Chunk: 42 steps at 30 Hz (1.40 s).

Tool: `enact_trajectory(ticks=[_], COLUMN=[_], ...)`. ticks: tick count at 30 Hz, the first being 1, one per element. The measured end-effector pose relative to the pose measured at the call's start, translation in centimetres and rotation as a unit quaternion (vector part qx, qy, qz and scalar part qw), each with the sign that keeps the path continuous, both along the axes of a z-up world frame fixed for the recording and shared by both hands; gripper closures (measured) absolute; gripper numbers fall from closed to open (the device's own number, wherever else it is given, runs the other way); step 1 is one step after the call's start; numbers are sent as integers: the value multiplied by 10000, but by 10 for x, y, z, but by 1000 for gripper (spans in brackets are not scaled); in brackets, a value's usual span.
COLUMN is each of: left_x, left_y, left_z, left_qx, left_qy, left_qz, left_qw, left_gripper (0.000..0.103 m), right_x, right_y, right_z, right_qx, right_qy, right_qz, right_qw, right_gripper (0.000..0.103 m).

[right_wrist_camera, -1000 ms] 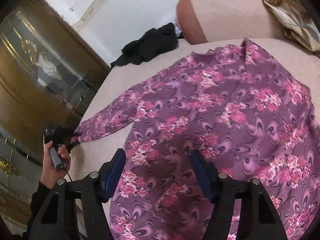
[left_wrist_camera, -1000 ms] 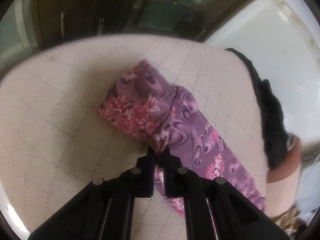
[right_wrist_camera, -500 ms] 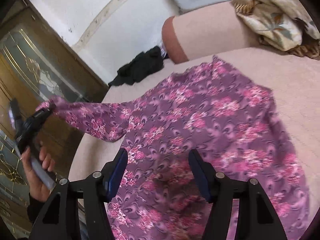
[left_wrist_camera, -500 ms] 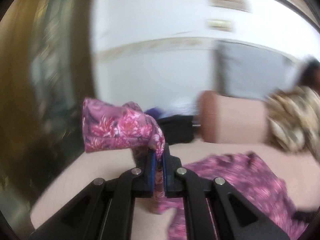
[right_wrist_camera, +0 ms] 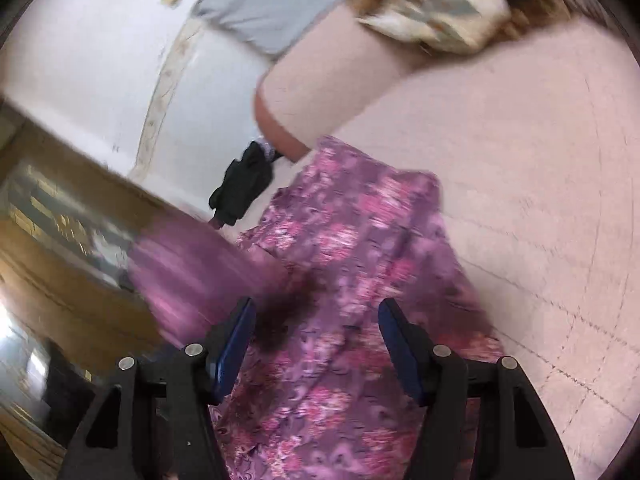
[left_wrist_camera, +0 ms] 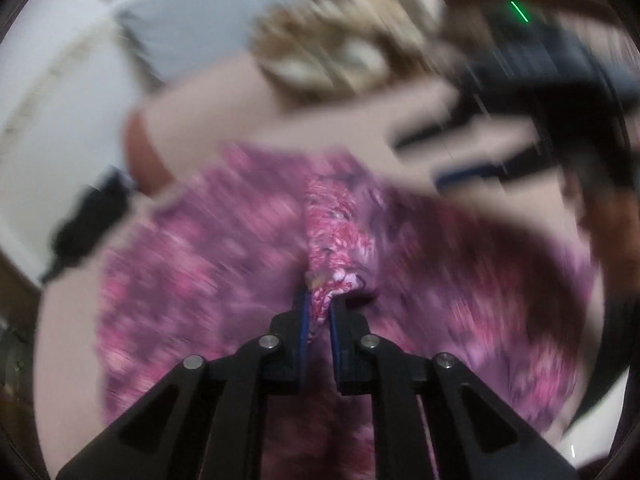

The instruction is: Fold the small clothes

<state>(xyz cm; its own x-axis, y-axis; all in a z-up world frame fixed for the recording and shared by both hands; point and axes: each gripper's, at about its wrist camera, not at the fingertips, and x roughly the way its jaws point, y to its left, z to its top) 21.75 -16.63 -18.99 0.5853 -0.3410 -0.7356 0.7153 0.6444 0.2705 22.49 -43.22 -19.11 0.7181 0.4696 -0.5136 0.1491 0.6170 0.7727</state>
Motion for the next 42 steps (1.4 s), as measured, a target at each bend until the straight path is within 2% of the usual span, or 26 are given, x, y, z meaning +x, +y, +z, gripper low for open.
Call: enact_trajectory(ticks=[2, 5, 9, 12, 15, 17, 18, 19, 20, 21, 22, 23, 24, 25, 27, 29, 30, 31, 32, 34, 36, 37, 38, 39, 41, 42], left_x=[-14, -24, -37, -30, 6, 48, 65, 89, 98, 117, 127, 139, 144, 153, 160, 166, 167, 167, 168, 167, 163, 163, 163, 165, 170, 175], left_y=[-6, -6, 13, 29, 56, 82, 94, 115, 128, 150, 164, 185, 198, 218, 247, 275, 282, 292, 297, 307, 309, 309, 307, 305, 300, 297], left_z=[-19, -19, 9, 28, 44, 53, 54, 54, 52, 47, 42, 36, 31, 25, 20, 17, 16, 14, 13, 11, 9, 8, 7, 5, 0, -5], left_qx=[382, 433, 19, -288, -568, -828, -916, -1063, -1160, -1270, -1314, -1396, -1455, -1580, -1918, -2436, -2594, -2810, -2913, -3109, -3316, -3443, -3528, -3614, -3627, -3634], left_qy=[19, 102, 440, 566, 656, 784, 829, 958, 1041, 1185, 1253, 1382, 1484, 1654, 1844, 2169, 2265, 2404, 2474, 2557, 2635, 2725, 2797, 2904, 3028, 3161], left_qz=[-411, -798, -1396, -1515, -865, 22, 459, 1134, 1426, 1968, 2286, 2738, 2993, 3404, 3879, 4169, 4213, 4272, 4294, 4373, 4392, 4340, 4289, 4240, 4242, 4274], left_qw=[9984, 9958, 9892, 9864, 9925, 9935, 9913, 9832, 9774, 9649, 9565, 9415, 9313, 9120, 8825, 8484, 8390, 8251, 8182, 8042, 7923, 7867, 7832, 7780, 7726, 7651], left_gripper=[79, 42, 32, 24, 23, 22, 21, 21, 21, 21, 21, 21, 21, 21, 21, 21, 21, 21, 21, 21, 29, 31, 38, 45, 49, 50], right_x=[7, 17, 23, 23, 23, 24, 24, 24, 23, 23, 21, 16, 11, 2, -13, -19, -17, -14, -11, -11, -16, -12, -9, 2, 31, 43], right_y=[-5, -7, 5, 15, 35, 54, 62, 77, 87, 96, 102, 104, 105, 105, 102, 99, 98, 98, 99, 98, 98, 100, 102, 108, 121, 125], right_z=[-13, -22, -24, -27, -29, -28, -27, -25, -24, -24, -21, -13, -5, 9, 24, 25, 13, 3, -8, 0, 25, 46, 57, 75, 93, 98], right_qx=[235, 560, 506, 344, -63, -476, -700, -1170, -1558, -1884, -2016, -2014, -1999, -2002, -2005, -2060, -2134, -2207, -2246, -2166, -2114, -2124, -2127, -2118, -2027, -1965], right_qy=[195, 344, 442, 580, 802, 950, 1028, 1175, 1277, 1324, 1306, 1248, 1145, 966, 848, 1019, 1240, 1452, 1737, 1708, 1346, 1075, 912, 681, 532, 483], right_qz=[56, 174, 454, 661, 966, 1224, 1331, 1430, 1437, 1464, 1423, 1327, 1279, 1176, 980, 820, 845, 900, 968, 1003, 946, 873, 887, 1033, 1340, 1452], right_qw=[9995, 9977, 9967, 9955, 9921, 9868, 9833, 9757, 9689, 9621, 9602, 9624, 9647, 9679, 9711, 9698, 9654, 9603, 9539, 9559, 9635, 9673, 9688, 9694, 9686, 9685], right_gripper=[33, 33, 31, 31, 31, 34, 36, 49, 74, 86, 92, 93, 93, 94, 94, 93, 92, 88, 77, 76, 53, 27, 19, 19, 19, 19])
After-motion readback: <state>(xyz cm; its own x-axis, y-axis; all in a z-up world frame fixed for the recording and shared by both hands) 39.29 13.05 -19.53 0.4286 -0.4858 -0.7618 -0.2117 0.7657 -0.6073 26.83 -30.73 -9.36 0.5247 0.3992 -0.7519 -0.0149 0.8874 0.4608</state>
